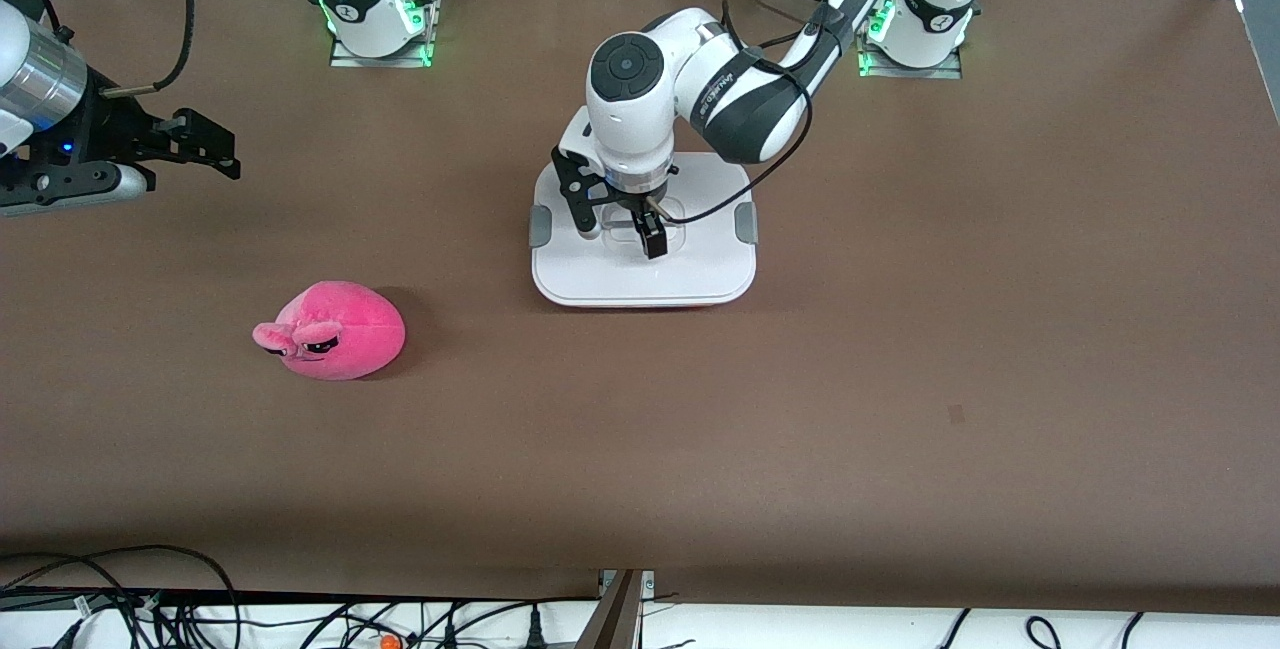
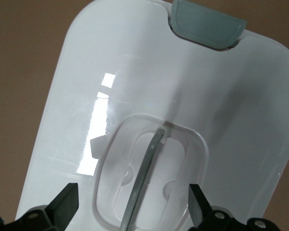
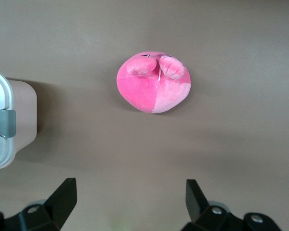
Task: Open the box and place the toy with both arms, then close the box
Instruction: 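Lower the left gripper and grasp the lid handle, then lift the white lid off the pink box with the left gripper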
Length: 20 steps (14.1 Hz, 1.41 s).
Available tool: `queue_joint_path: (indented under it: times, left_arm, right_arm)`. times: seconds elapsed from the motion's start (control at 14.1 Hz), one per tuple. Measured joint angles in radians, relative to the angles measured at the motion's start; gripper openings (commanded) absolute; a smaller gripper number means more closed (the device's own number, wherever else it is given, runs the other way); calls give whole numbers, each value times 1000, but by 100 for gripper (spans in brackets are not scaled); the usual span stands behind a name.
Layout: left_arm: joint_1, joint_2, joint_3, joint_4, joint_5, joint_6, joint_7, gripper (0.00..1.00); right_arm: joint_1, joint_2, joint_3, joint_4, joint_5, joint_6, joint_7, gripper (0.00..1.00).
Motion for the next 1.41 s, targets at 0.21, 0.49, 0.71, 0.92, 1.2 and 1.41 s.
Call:
queue_joint_path:
  times: [0.21,0.49,0.71,0.92,1.2,1.41]
  left_arm:
    - [-9,-2,-2,-13,0,0,1,67]
    - [-11,-18,-3,-16,0,-27,2,32]
    - [-20,-36,-4,-20,0,-59,1,32]
    - [-25,-41,-4,-26,0,-62,1,25]
    - [-25,-41,-3,-27,0,-62,3,0]
    - [-25,-42,-3,-27,0,-62,12,0]
  right_arm:
    - [0,0,0,0,0,0,0,100]
    - [0,0,0,0,0,0,0,100]
    - [0,0,0,0,0,0,0,100]
    - [0,0,0,0,0,0,0,100]
    - [0,0,0,0,0,0,0,100]
    - [0,0,0,0,0,0,0,100]
